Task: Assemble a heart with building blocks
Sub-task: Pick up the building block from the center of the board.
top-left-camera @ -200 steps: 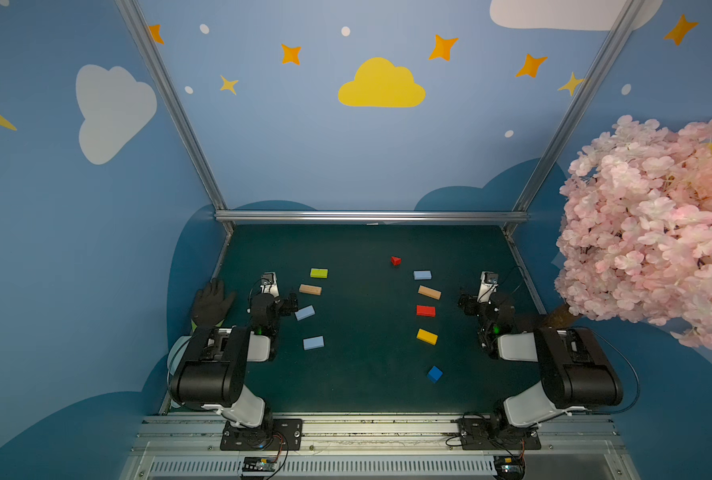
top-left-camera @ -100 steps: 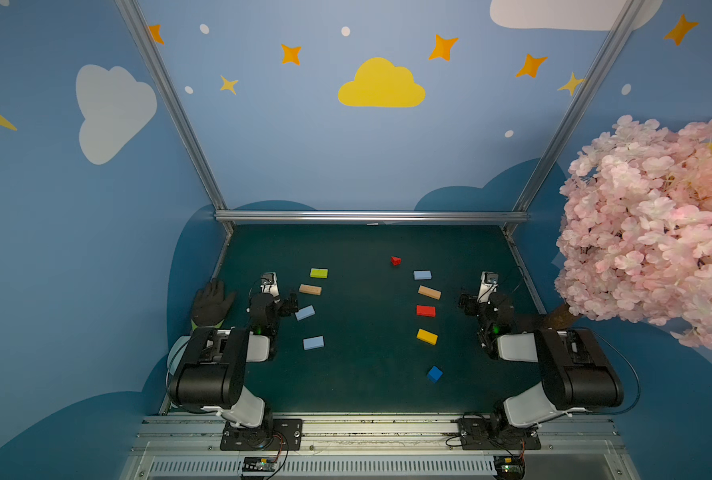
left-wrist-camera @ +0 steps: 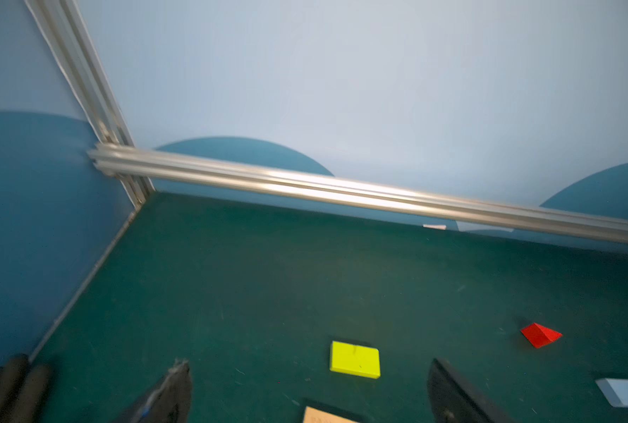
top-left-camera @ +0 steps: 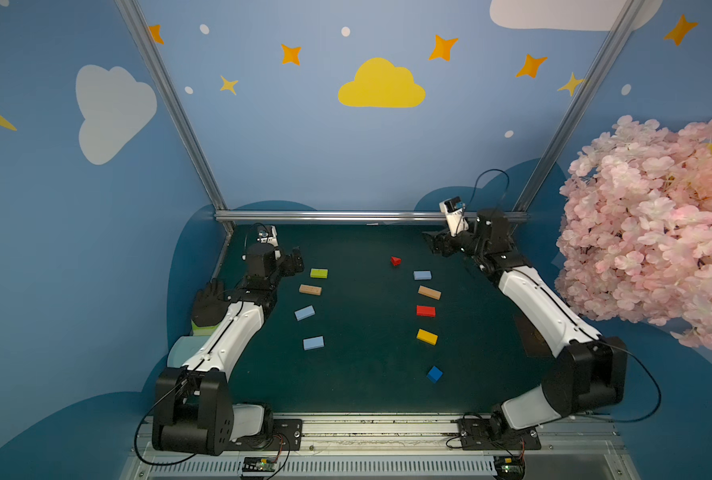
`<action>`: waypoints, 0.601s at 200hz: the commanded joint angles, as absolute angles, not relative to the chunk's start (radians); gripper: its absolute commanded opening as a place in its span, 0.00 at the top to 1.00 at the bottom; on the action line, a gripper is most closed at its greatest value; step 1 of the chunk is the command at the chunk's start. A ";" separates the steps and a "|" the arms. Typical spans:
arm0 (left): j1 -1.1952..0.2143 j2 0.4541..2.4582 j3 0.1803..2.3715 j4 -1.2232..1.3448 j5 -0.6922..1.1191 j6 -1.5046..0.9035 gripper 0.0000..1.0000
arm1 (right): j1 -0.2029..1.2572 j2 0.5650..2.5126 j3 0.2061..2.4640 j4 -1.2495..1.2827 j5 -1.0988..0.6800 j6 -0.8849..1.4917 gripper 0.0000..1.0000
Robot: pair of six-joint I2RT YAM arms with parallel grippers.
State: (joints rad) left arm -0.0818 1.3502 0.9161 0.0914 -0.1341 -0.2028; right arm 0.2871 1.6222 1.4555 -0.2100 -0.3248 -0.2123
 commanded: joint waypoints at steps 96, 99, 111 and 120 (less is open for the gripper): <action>-0.133 1.463 1.019 -0.258 0.048 -0.450 0.00 | 0.346 2.418 2.309 -0.836 -0.363 -0.325 0.33; -0.134 1.463 1.019 -0.258 0.048 -0.451 0.00 | 0.346 2.421 2.309 -0.832 -0.362 -0.326 0.33; -0.136 1.459 1.015 -0.262 0.043 -0.451 0.00 | 0.348 2.434 2.311 -0.819 -0.350 -0.329 0.32; -0.137 1.459 1.015 -0.264 0.041 -0.448 0.00 | 0.349 2.442 2.312 -0.812 -0.343 -0.330 0.32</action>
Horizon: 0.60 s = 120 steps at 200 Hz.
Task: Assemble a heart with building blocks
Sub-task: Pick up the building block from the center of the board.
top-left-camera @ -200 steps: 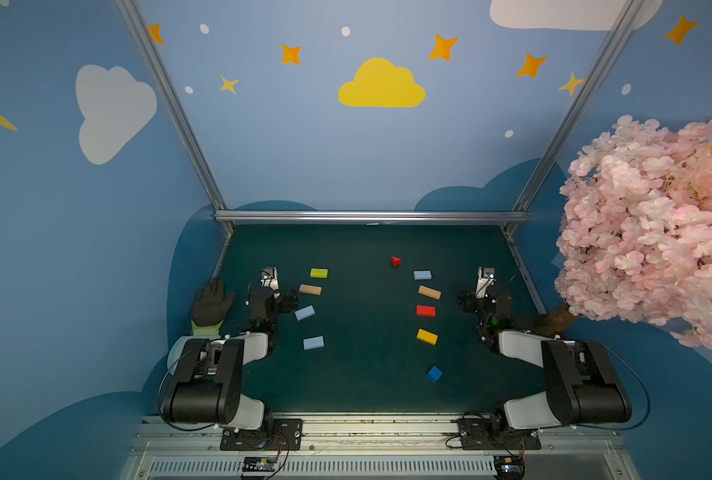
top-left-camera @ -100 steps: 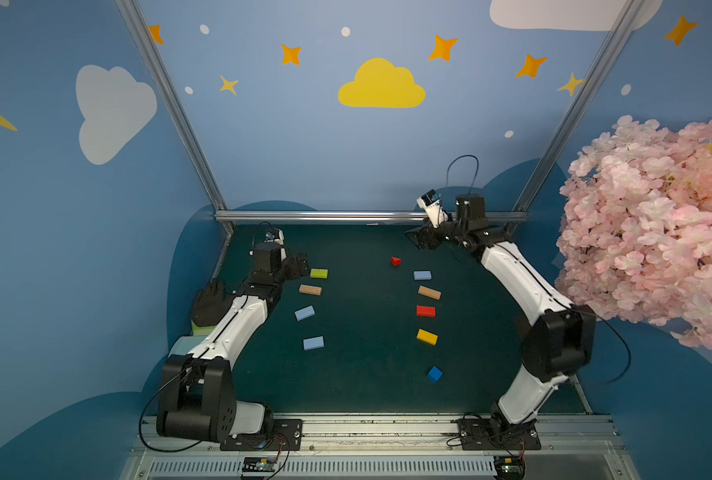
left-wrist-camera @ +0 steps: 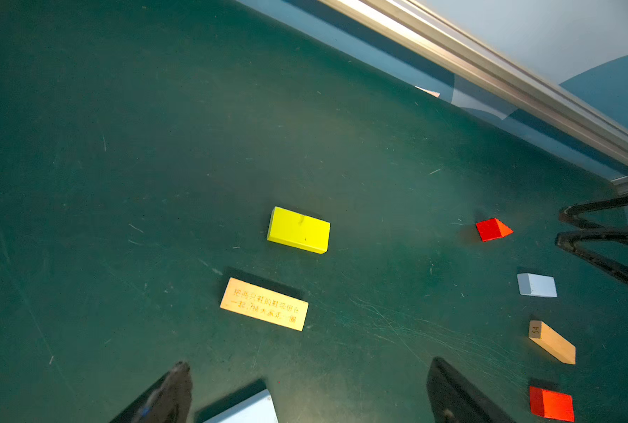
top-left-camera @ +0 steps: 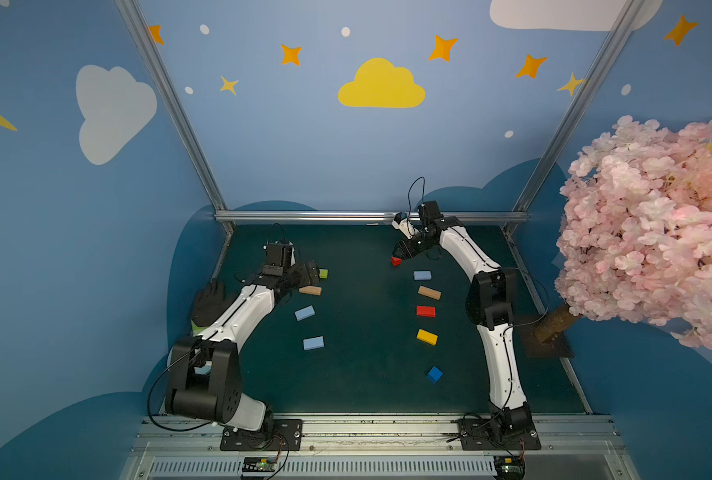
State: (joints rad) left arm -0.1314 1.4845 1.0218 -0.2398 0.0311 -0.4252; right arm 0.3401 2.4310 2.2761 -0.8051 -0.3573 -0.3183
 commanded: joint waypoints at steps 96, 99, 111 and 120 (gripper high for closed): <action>-0.137 1.452 0.996 -0.284 0.021 -0.438 0.00 | 0.375 2.530 2.317 -0.769 -0.185 -0.336 0.34; -0.137 1.452 0.996 -0.284 0.022 -0.437 0.00 | 0.376 2.532 2.317 -0.769 -0.183 -0.337 0.34; -0.137 1.451 0.996 -0.284 0.021 -0.436 0.00 | 0.381 2.542 2.328 -0.768 -0.169 -0.337 0.34; -0.137 1.452 0.995 -0.285 0.019 -0.434 0.00 | 0.384 2.548 2.332 -0.763 -0.163 -0.339 0.34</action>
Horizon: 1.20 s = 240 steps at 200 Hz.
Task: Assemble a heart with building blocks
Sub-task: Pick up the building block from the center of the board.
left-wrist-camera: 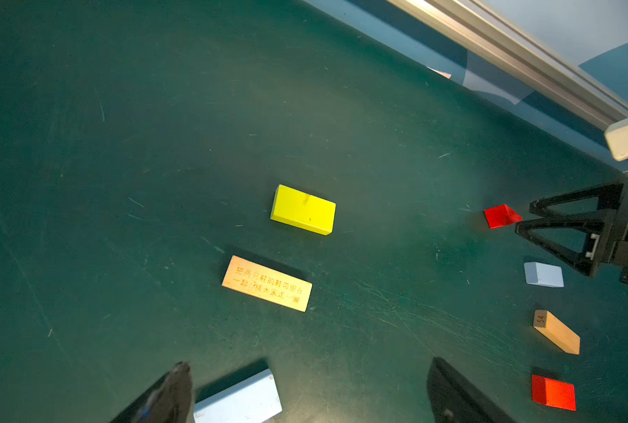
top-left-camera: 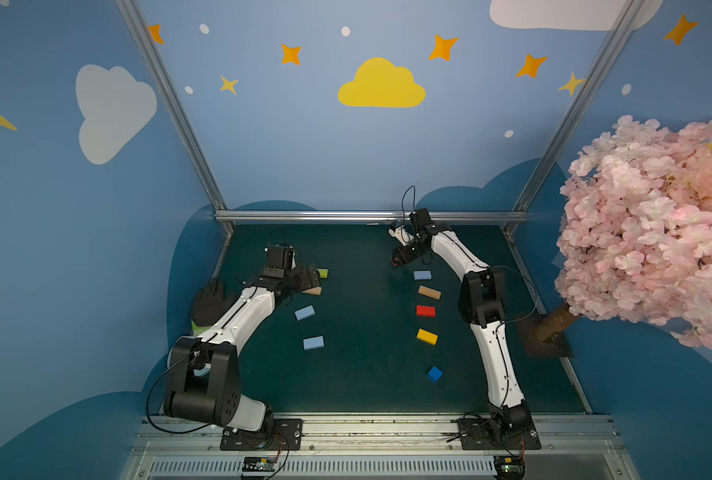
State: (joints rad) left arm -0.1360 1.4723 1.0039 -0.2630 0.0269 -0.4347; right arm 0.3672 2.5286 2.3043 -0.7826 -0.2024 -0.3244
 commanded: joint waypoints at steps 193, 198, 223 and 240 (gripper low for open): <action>-0.135 1.470 0.988 -0.284 0.018 -0.391 0.00 | 0.419 2.663 2.499 -0.837 -0.075 -0.330 0.41; -0.136 1.470 0.988 -0.283 0.018 -0.390 0.00 | 0.419 2.663 2.501 -0.839 -0.074 -0.330 0.41; -0.135 1.470 0.986 -0.283 0.020 -0.390 0.00 | 0.418 2.666 2.508 -0.857 -0.072 -0.330 0.41; -0.135 1.466 0.982 -0.282 0.020 -0.392 0.00 | 0.419 2.667 2.513 -0.865 -0.073 -0.330 0.41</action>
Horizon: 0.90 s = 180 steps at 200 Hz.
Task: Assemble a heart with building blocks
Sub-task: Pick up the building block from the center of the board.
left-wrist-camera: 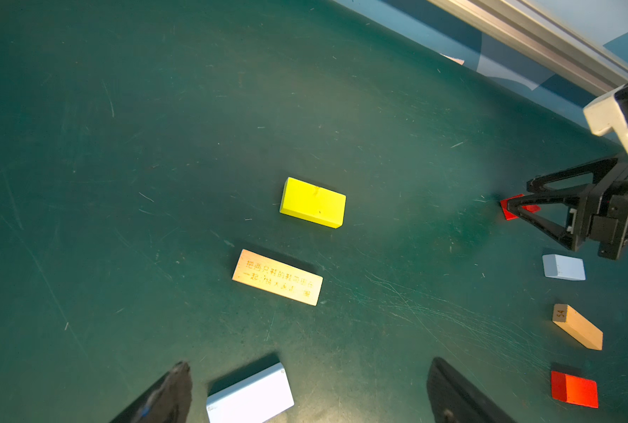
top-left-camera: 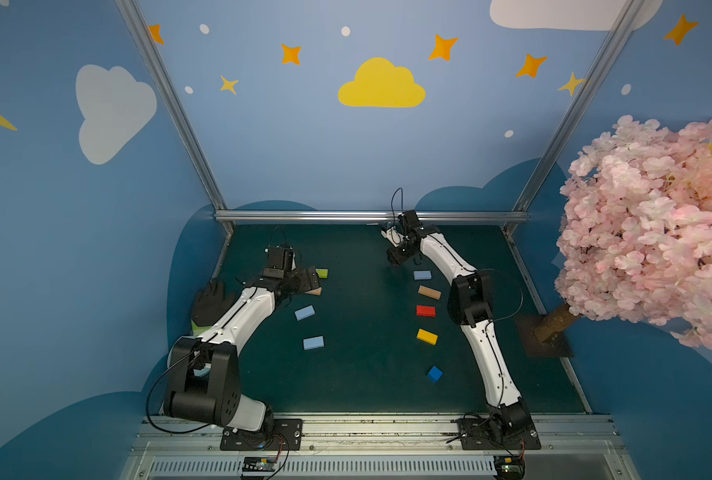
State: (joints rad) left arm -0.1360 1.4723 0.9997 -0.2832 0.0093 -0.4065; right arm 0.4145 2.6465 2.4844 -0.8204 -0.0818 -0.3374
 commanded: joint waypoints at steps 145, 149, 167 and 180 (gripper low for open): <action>-0.136 1.466 0.960 -0.262 0.028 -0.398 0.00 | 0.427 2.638 2.487 -0.926 -0.096 -0.369 0.96; -0.135 1.466 0.960 -0.261 0.028 -0.399 0.00 | 0.429 2.630 2.480 -0.923 -0.098 -0.372 0.97; -0.135 1.468 0.959 -0.257 0.028 -0.400 0.00 | 0.441 2.587 2.439 -0.911 -0.118 -0.403 1.00; -0.136 1.471 0.958 -0.255 0.028 -0.400 0.00 | 0.449 2.555 2.419 -0.912 -0.170 -0.433 1.00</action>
